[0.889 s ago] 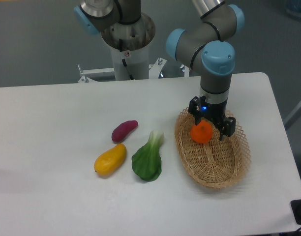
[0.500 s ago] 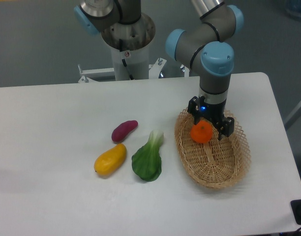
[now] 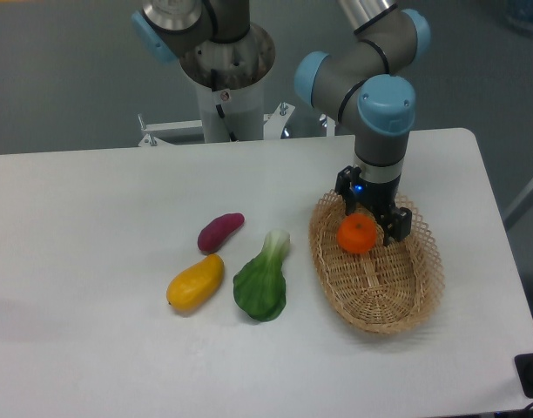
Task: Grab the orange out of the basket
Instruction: 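Position the open gripper over the orange in the wicker basket, then lower the gripper around the orange and close its fingers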
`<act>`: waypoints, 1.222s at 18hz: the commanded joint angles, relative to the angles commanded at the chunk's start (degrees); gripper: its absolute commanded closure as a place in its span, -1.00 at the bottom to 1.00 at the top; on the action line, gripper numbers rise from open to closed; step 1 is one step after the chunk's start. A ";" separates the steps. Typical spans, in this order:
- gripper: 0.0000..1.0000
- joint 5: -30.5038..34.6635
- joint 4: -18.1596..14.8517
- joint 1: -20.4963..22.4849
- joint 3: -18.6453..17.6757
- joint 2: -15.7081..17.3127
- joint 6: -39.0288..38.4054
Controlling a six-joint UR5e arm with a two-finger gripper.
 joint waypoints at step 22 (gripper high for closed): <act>-1.00 0.00 1.14 0.88 -2.20 -3.25 -8.61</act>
